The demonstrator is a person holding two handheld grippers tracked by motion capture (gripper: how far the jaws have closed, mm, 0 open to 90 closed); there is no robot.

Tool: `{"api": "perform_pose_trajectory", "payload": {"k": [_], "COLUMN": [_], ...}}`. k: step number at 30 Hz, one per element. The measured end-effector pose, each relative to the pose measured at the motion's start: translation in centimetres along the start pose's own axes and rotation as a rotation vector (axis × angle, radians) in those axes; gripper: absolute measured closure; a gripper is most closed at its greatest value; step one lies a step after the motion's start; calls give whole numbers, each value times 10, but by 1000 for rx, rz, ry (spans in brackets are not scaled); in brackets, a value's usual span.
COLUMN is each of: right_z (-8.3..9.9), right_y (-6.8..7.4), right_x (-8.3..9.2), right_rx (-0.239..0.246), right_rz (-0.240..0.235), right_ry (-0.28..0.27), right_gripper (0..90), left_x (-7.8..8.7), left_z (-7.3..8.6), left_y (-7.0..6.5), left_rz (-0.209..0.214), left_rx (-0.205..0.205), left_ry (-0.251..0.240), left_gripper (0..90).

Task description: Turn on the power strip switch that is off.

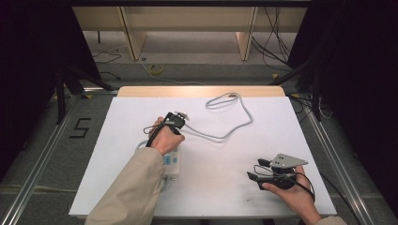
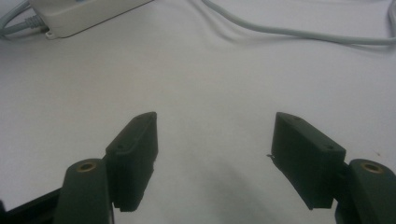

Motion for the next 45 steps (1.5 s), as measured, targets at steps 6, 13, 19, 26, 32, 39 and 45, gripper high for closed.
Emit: {"api": "perform_pose_trajectory", "payload": {"k": [6, 13, 19, 26, 32, 39, 45], "right_z": [0, 0, 0, 0, 0, 0, 0], "right_y": [0, 0, 0, 0, -1, 0, 0], "right_x": [0, -1, -1, -1, -1, -1, -1], "right_rx": [-1, 1, 2, 2, 1, -1, 0], "right_rz": [0, 3, 1, 1, 1, 2, 1], "right_ry": [0, 1, 5, 6, 5, 2, 5], "right_gripper": [324, 324, 324, 324, 324, 325, 324], "left_x": [9, 18, 24, 31, 38, 43, 45], "left_z": [2, 7, 11, 17, 26, 39, 54], "left_y": [3, 5, 6, 7, 9, 9, 12], "left_rz": [5, 7, 21, 37, 40, 76, 97], "left_rx": [15, 10, 10, -7, -25, -23, -27], "left_ry": [-52, -96, -150, -224, -300, -339, -369], "left_gripper": [892, 843, 778, 647, 466, 306, 263]}}
Point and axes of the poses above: each handheld gripper's, and its own axes: x roughly backward along the jaws, z roughly out of its underside, y roughly to its left, the point moved 1 cm from there along -x, roughly forward along the jaws, and after that the axes turned 7 degrees about y, right-handed, at the moved point
